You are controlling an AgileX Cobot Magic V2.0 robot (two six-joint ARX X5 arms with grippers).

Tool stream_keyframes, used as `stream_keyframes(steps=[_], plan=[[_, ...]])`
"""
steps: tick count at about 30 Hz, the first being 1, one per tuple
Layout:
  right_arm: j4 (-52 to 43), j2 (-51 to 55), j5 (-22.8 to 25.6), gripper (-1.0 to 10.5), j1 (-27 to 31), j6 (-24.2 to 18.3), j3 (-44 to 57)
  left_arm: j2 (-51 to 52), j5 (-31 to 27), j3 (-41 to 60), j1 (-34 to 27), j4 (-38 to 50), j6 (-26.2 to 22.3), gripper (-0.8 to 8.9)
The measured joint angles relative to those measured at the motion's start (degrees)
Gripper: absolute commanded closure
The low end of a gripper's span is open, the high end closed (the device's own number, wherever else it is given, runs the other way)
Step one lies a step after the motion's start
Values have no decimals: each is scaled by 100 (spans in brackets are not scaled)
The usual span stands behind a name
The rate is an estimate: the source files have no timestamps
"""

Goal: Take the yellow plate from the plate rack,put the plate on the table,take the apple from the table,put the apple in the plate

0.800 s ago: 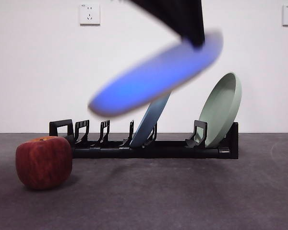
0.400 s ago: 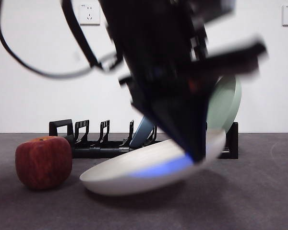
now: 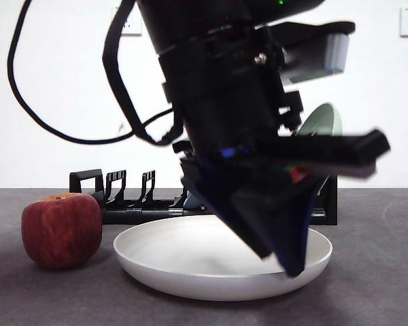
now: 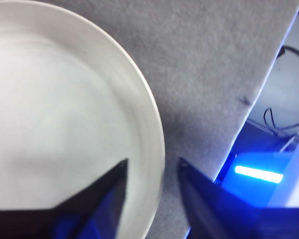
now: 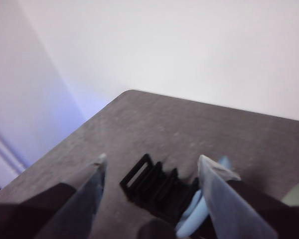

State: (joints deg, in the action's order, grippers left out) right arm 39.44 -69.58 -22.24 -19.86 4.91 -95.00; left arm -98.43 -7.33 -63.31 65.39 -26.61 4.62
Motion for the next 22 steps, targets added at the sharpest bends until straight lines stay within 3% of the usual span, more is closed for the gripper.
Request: stream_keyframes(steps=[4, 10, 13, 22], plan=[[-2, -101, 85, 630, -260, -52, 0, 542, -96, 0, -7, 238, 162, 502], [-4, -297, 321, 628, -664, -195, 0, 1818, -1410, 0, -142, 247, 236, 502], [-7, -402, 341, 626, -859, -251, 0, 2551, -2033, 0, -457, 177, 243, 502], [-9, -881, 472, 621, -1593, -444, -2, 4551, -2704, -2, -2006, -190, 87, 503]])
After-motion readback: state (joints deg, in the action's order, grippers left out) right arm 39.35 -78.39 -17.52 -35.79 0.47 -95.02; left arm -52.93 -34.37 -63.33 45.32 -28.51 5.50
